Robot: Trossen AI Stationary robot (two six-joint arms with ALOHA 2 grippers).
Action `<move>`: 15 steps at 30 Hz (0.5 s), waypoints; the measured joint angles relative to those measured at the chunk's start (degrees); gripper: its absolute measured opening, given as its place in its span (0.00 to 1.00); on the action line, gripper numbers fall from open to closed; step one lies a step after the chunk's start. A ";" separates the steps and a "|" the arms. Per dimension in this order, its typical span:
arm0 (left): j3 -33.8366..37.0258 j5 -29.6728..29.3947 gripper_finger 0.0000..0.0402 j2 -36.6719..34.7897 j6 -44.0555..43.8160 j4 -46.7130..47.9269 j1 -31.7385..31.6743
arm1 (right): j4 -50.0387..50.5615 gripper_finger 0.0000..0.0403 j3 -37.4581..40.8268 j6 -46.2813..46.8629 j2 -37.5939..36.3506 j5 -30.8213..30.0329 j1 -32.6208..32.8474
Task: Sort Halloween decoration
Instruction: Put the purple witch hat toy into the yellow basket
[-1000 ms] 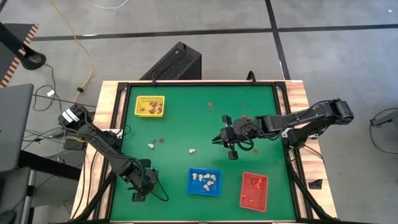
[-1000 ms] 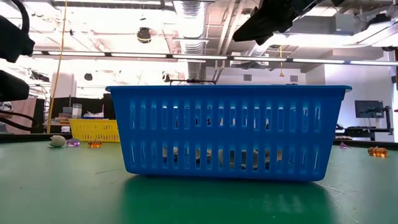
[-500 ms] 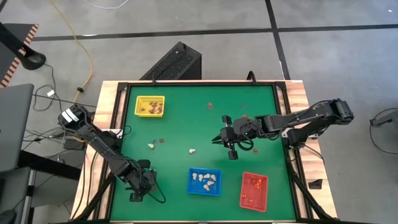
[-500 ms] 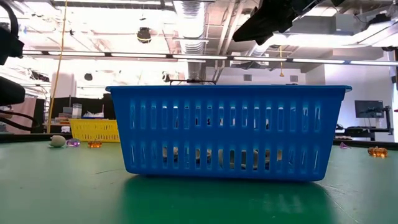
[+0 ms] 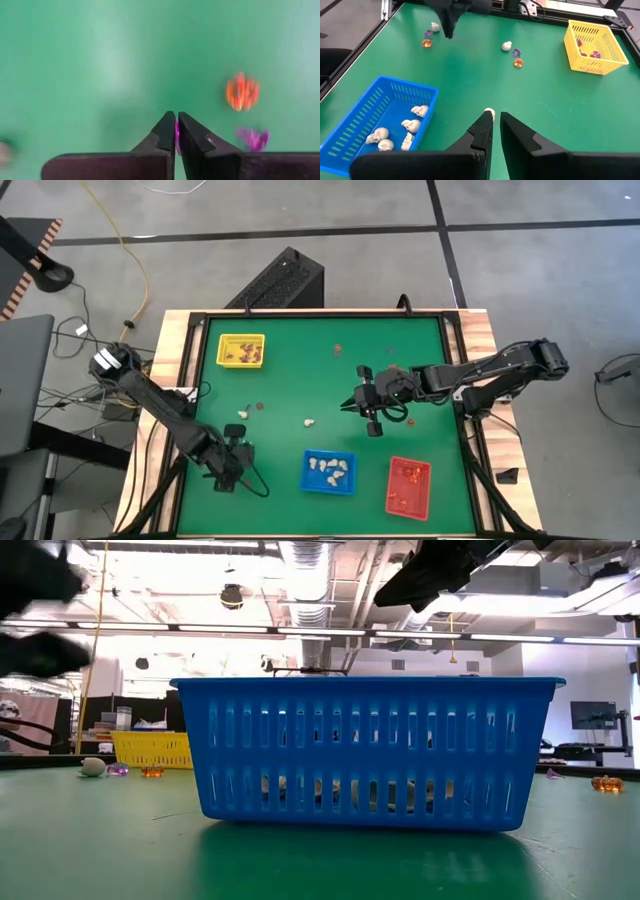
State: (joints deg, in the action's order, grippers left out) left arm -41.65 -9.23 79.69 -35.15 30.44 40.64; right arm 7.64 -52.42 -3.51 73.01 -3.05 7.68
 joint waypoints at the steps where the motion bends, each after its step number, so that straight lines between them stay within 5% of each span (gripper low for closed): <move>1: -0.17 -2.21 0.00 -1.88 1.41 0.19 -0.74 | 0.00 0.17 0.00 -0.02 0.00 0.00 0.00; 8: -0.20 -22.35 0.00 -16.43 15.28 0.57 -13.52 | -0.48 0.17 -0.02 -1.29 0.00 0.00 0.00; 11: -0.20 -22.14 0.00 -21.10 22.94 -1.06 -25.36 | -0.46 0.17 -0.02 -1.46 0.02 0.00 -0.24; 15: -0.20 -14.48 0.00 -23.03 30.14 -1.64 -44.15 | -0.38 0.17 -0.02 -1.46 0.02 0.00 -0.48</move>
State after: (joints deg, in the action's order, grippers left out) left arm -41.85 -23.70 56.65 -5.01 28.80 -3.51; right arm 7.26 -52.45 -4.97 73.03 -3.05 7.21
